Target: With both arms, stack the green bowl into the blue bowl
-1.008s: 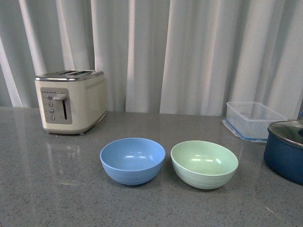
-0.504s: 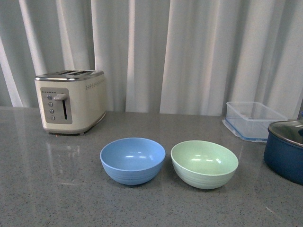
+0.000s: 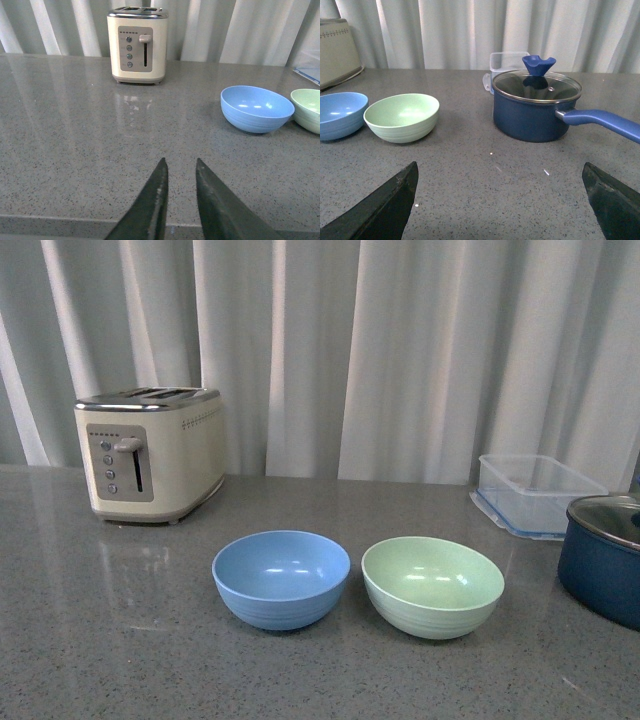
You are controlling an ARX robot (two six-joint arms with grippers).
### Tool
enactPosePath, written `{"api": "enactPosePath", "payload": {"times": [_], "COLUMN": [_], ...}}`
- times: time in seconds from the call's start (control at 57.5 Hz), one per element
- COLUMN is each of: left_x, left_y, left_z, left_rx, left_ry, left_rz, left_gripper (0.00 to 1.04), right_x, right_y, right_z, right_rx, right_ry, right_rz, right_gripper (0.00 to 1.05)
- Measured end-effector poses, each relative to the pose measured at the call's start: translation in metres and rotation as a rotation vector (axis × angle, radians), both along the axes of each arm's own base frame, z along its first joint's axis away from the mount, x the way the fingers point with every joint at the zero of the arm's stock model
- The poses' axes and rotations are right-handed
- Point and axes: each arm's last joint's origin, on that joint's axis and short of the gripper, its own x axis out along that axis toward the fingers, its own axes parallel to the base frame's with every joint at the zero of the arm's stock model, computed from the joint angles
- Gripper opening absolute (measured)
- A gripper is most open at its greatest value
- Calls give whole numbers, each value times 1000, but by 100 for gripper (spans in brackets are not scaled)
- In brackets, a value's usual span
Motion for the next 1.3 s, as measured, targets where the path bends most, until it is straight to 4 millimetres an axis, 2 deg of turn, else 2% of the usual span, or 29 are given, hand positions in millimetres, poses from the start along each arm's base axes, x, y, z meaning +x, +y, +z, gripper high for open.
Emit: {"api": "enactPosePath", "payload": {"times": [0.07,0.104,0.191,0.261,0.33,0.435,0.521,0.608,0.747,0.869,1.043,1.304], "left_x": [0,0,0,0,0,0,0,0,0,0,0,0], "left_y": [0,0,0,0,0,0,0,0,0,0,0,0], "left_z": [0,0,0,0,0,0,0,0,0,0,0,0], "left_rx": [0,0,0,0,0,0,0,0,0,0,0,0], "left_ry": [0,0,0,0,0,0,0,0,0,0,0,0], "left_rz": [0,0,0,-1,-1,-1,-1,-1,-1,-1,-1,-1], "left_gripper": [37,43,59,69,82,100,98,98,98,98,98,98], "right_x": [0,0,6,16,38,75,106,129,162,202,231,263], "right_y": [0,1,4,9,18,37,54,64,72,75,78,83], "right_z": [0,1,12,19,33,61,78,83,83,77,68,51], "right_rx": [1,11,6,-16,-30,-28,-18,3,54,120,138,139], "right_ry": [13,123,626,840,907,880,863,864,890,907,926,956], "right_rz": [3,23,36,37,58,102,138,155,136,101,91,89], "right_gripper": [95,95,95,95,95,95,95,95,95,95,95,95]}}
